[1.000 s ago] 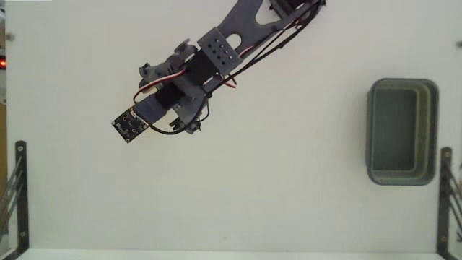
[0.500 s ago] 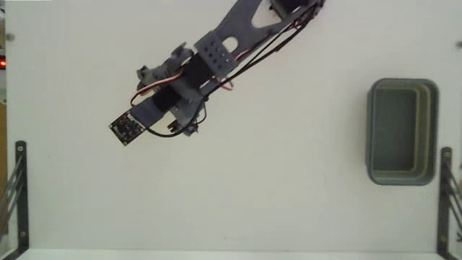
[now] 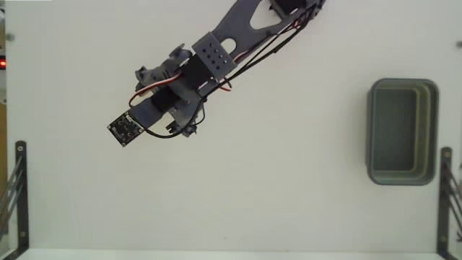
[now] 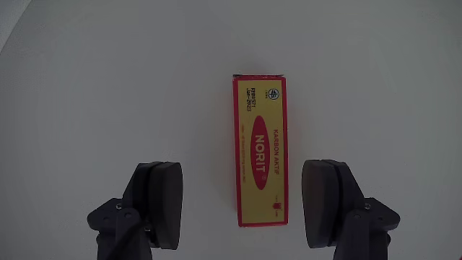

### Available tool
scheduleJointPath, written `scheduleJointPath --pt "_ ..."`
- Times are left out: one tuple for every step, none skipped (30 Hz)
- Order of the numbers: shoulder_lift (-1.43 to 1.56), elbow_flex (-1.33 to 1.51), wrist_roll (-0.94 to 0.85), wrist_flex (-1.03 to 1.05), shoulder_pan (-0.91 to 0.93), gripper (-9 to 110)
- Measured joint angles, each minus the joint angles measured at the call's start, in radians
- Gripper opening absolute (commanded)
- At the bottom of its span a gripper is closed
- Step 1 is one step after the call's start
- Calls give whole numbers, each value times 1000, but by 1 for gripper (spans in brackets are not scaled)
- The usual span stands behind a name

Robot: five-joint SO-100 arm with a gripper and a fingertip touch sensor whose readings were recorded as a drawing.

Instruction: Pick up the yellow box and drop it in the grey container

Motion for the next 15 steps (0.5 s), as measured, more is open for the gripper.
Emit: scheduleJointPath --pt "0 0 0 -8 0 110" --pt "0 2 0 -12 0 110" --pt "0 2 0 -23 0 110" --pt "0 2 0 -28 0 110" --pt "0 8 0 -32 0 110" --pt "0 11 0 -41 0 110" --pt "0 11 0 -46 0 110" --pt "0 20 0 -51 0 110" --pt "0 23 0 -60 0 110" --pt "0 23 0 -64 0 110" --pt "0 34 0 -69 0 110" --pt "0 40 0 -77 0 110" --pt "0 41 0 -81 0 110" --pt "0 52 0 -84 0 110" --pt "0 57 0 -95 0 110"
